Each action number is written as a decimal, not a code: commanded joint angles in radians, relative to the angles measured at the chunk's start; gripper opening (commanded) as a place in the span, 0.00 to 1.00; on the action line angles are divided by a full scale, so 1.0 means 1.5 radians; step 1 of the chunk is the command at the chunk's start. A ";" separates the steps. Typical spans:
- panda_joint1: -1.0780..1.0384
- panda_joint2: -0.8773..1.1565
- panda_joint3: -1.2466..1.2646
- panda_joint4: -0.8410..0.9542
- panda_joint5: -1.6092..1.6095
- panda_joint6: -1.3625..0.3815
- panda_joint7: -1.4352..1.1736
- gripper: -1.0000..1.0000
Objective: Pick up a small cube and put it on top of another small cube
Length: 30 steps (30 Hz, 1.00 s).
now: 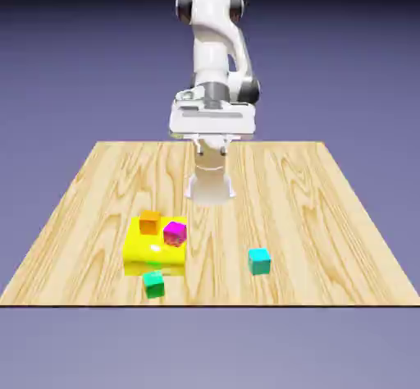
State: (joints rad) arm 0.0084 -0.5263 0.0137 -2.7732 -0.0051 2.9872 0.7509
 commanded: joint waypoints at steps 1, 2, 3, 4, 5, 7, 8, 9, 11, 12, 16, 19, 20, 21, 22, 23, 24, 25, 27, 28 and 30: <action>-0.002 0.024 0.008 0.020 -0.003 -0.028 0.005 0.50; -0.004 0.048 0.015 0.041 -0.006 -0.055 0.011 0.50; -0.006 0.073 0.023 0.061 -0.008 -0.083 0.016 0.50; -0.008 0.097 0.030 0.081 -0.011 -0.110 0.022 0.50; -0.010 0.121 0.038 0.102 -0.014 -0.138 0.027 0.50; -0.014 0.169 0.053 0.143 -0.020 -0.193 0.038 0.50; -0.016 0.193 0.061 0.163 -0.022 -0.220 0.044 0.50; -0.018 0.217 0.068 0.183 -0.025 -0.248 0.049 0.50; -0.022 0.266 0.084 0.224 -0.031 -0.303 0.060 0.50; -0.024 0.290 0.091 0.244 -0.033 -0.330 0.065 0.50; -0.032 0.387 0.122 0.326 -0.045 -0.440 0.087 0.50; -0.038 0.459 0.144 0.387 -0.053 -0.523 0.104 0.50; -0.040 0.483 0.152 0.407 -0.056 -0.550 0.109 0.50; -0.042 0.507 0.160 0.428 -0.059 -0.578 0.114 0.50; -0.044 0.532 0.167 0.448 -0.061 -0.605 0.120 0.50; -0.046 0.556 0.175 0.468 -0.064 -0.633 0.125 0.50; -0.048 0.580 0.182 0.489 -0.067 -0.660 0.131 0.50; -0.050 0.604 0.190 0.509 -0.070 -0.688 0.136 0.50; -0.054 0.652 0.205 0.550 -0.075 -0.743 0.147 0.50; -0.056 0.677 0.213 0.570 -0.078 -0.770 0.153 0.50; -0.060 0.725 0.228 0.611 -0.084 -0.825 0.164 0.50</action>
State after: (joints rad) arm -0.0814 0.5610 0.3557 -1.8571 -0.1305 1.7492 0.9962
